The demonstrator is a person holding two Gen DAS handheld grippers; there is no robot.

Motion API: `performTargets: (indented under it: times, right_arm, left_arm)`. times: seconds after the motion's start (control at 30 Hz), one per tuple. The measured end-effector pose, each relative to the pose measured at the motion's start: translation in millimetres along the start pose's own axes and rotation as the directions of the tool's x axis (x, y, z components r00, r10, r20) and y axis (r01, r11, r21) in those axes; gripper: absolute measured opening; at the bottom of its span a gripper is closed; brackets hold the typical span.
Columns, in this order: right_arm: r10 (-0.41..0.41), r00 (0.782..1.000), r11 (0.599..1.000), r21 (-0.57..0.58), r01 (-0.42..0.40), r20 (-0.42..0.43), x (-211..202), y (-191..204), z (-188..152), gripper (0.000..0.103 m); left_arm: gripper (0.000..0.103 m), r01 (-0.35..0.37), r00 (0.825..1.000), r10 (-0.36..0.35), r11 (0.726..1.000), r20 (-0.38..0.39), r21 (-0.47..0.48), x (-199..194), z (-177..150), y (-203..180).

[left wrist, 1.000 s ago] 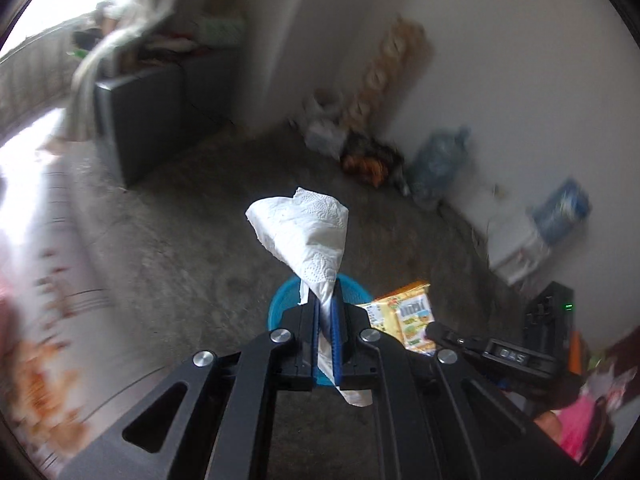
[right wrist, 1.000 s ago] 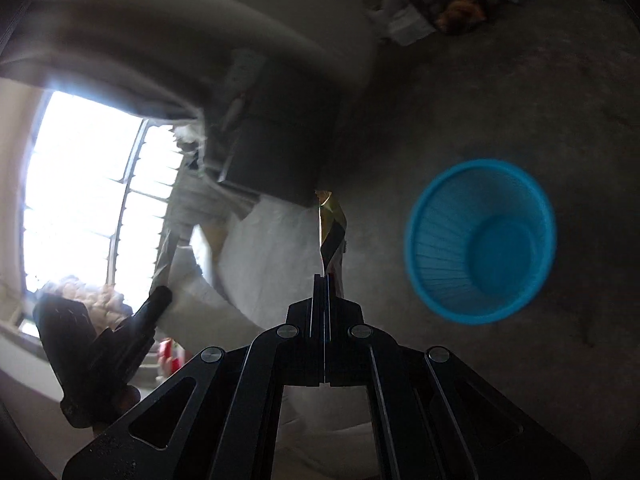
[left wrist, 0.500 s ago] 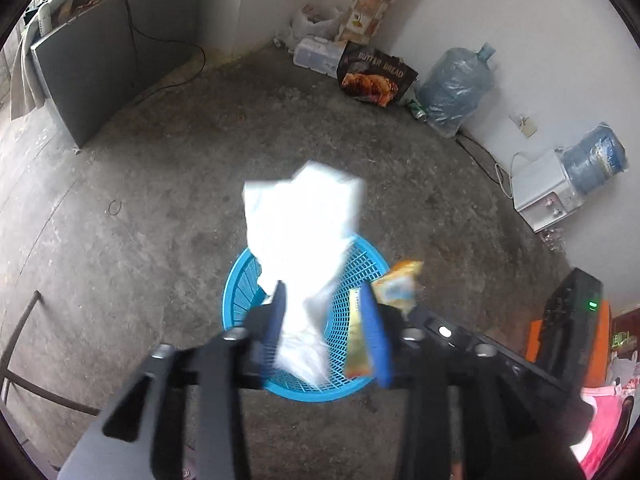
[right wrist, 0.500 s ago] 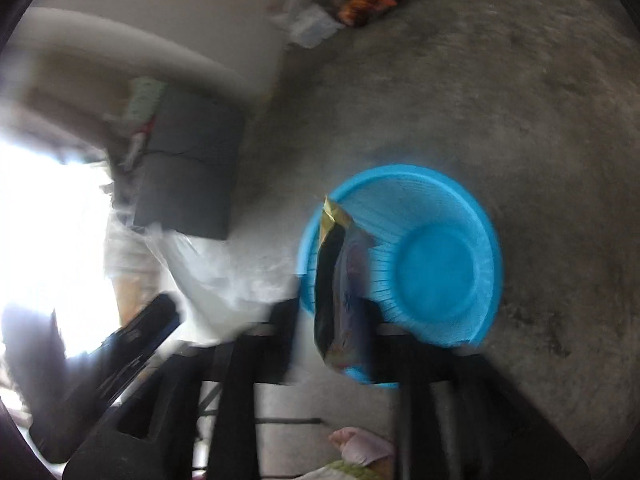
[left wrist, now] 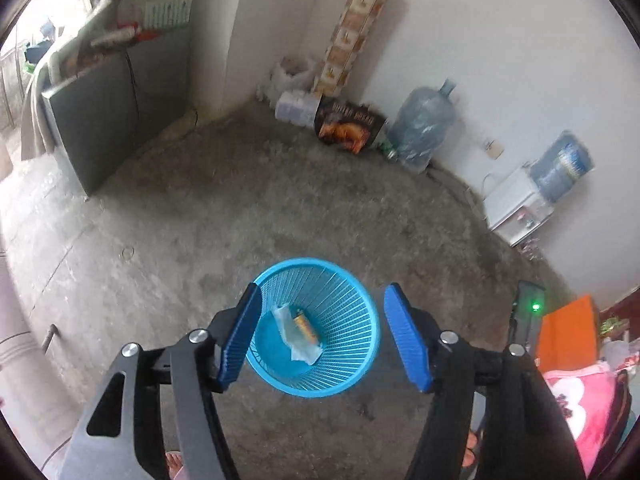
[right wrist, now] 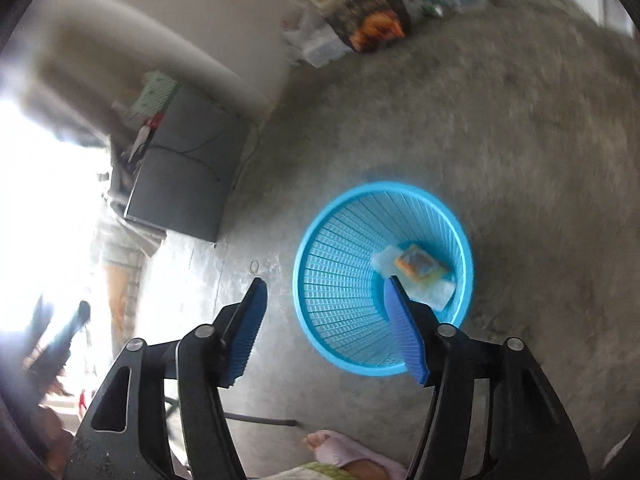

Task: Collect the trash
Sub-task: 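Open both grippers to drop the tissue and wrapper into the basket, then move both open grippers back to the table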

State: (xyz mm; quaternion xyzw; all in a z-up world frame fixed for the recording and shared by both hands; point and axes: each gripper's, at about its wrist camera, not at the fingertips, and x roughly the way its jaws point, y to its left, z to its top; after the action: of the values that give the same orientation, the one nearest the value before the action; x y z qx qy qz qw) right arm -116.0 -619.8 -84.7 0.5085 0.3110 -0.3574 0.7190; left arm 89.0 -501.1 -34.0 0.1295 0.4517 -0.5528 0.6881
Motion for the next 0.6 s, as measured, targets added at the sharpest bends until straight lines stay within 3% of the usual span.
performTargets:
  times: [0.1, 0.2, 0.3, 0.47, 0.6]
  right_arm:
    - [-0.016, 0.998, 0.993, -0.117, 0.023, 0.054, -30.5, 29.1, -9.0, 0.072]
    - [-0.035, 0.993, 0.972, -0.226, 0.059, 0.110, -57.2, 59.1, -21.5, 0.086]
    - [-0.056, 0.984, 0.938, -0.329, 0.110, 0.170, -81.0, 90.8, -36.7, 0.095]
    - [-0.053, 0.964, 0.855, -0.487, 0.179, 0.262, -102.3, 144.4, -66.3, 0.095]
    - [-0.040, 0.955, 0.767, -0.603, 0.217, 0.293, -103.0, 189.0, -90.9, 0.095]
  left_arm:
    - [0.068, 0.013, 0.999, -0.013, 1.000, 0.049, -0.009, -46.7, -8.2, 2.1]
    - [0.083, 0.032, 0.996, -0.029, 0.999, 0.079, -0.038, -91.8, -21.2, 9.5]
    - [0.086, 0.057, 0.994, -0.050, 0.996, 0.096, -0.075, -132.2, -36.6, 19.8]
    - [0.096, 0.039, 0.980, 0.002, 0.979, 0.200, -0.199, -216.8, -72.9, 52.9]
    - [0.097, -0.027, 0.955, 0.109, 0.958, 0.276, -0.286, -278.9, -103.8, 82.6]
